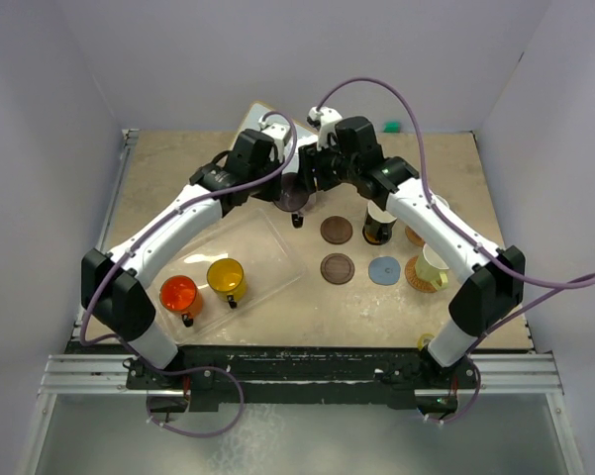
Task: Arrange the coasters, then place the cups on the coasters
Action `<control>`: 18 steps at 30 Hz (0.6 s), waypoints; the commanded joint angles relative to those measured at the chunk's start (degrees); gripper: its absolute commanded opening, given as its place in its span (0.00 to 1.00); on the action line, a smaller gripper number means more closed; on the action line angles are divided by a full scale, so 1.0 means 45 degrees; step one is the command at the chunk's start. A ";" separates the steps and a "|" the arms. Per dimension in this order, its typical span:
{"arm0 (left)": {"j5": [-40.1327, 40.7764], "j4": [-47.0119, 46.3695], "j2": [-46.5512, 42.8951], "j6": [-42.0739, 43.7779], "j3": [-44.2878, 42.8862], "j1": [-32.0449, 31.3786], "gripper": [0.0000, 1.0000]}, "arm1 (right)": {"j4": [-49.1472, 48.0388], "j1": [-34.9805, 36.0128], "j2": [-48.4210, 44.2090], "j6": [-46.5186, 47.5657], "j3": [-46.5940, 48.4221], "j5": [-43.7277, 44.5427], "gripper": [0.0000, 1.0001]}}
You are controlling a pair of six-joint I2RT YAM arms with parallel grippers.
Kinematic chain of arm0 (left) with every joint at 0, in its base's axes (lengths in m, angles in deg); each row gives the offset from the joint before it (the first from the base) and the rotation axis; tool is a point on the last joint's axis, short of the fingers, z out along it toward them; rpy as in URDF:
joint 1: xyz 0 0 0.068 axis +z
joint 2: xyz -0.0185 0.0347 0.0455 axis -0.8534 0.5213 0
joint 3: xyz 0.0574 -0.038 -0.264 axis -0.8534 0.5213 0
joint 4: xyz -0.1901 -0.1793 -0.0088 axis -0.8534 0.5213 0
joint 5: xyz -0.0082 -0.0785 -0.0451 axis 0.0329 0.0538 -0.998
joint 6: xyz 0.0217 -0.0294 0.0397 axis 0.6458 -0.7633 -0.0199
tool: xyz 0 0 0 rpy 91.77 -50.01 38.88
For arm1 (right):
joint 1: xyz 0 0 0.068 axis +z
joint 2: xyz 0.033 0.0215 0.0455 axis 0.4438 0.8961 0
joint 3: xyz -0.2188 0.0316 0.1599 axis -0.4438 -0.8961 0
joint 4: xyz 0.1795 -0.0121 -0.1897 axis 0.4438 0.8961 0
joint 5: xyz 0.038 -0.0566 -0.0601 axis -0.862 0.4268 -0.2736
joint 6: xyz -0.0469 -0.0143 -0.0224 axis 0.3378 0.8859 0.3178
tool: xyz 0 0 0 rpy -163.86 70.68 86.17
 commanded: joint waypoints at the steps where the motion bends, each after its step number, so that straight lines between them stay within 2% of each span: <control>1: 0.0725 -0.1461 -0.0169 -0.0829 -0.0782 -0.0252 0.03 | 0.0250 0.0297 0.0064 0.0113 0.0668 0.1813 0.56; 5: 0.1200 -0.1566 -0.0162 -0.1022 -0.0735 -0.0455 0.03 | 0.0401 0.0439 0.0214 0.0165 0.0645 0.2525 0.49; 11: 0.1478 -0.1666 -0.0116 -0.1197 -0.0712 -0.0628 0.03 | 0.0449 0.0569 0.0451 0.0261 0.0622 0.2796 0.47; 18: 0.1783 -0.1777 -0.0079 -0.1461 -0.0597 -0.0725 0.03 | 0.0495 0.0623 0.0715 0.0399 0.0609 0.3179 0.38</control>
